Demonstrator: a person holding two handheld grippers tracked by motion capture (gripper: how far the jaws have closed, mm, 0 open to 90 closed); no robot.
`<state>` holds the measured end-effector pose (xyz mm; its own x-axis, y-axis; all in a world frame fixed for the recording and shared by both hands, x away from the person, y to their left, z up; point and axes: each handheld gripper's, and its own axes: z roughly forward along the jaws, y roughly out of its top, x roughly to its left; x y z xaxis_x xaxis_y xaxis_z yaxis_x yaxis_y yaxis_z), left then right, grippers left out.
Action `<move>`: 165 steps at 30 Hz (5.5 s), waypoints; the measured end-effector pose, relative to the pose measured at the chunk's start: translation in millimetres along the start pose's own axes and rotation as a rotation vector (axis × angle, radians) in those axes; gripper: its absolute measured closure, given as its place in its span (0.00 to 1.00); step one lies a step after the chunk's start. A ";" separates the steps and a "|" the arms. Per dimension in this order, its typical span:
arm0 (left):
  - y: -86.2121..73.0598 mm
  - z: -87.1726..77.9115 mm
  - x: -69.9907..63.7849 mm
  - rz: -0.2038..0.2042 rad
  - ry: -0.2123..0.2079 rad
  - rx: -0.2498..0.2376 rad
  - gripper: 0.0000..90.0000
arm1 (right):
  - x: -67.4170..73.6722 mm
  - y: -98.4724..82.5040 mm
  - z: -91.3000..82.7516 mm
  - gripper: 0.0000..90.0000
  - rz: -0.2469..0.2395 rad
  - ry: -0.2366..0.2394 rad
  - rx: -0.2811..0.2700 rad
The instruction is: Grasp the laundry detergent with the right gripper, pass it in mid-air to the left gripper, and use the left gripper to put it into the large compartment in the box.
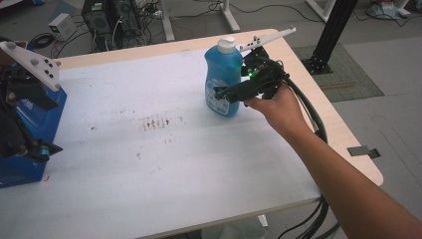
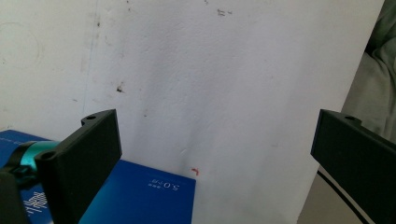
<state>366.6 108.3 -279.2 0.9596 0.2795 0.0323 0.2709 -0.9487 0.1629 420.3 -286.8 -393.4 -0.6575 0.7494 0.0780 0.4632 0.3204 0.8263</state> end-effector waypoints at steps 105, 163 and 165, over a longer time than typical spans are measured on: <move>39.8 -33.3 -14.0 0.092 -0.025 -0.059 0.02 | 95.7 60.1 -28.8 0.51 -0.371 0.488 -0.105; 91.0 -43.7 -29.8 0.183 -0.053 -0.062 0.02 | 175.3 79.8 29.9 0.51 -0.506 0.715 -0.034; 91.5 -43.6 -29.6 0.186 -0.054 -0.059 0.02 | 175.1 79.8 29.9 0.51 -0.506 0.714 -0.033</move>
<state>359.6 19.6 -222.3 0.9958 0.0906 0.0140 0.0854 -0.9726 0.2162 359.9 -112.7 -330.5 -0.9995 -0.0235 0.0188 0.0048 0.4910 0.8711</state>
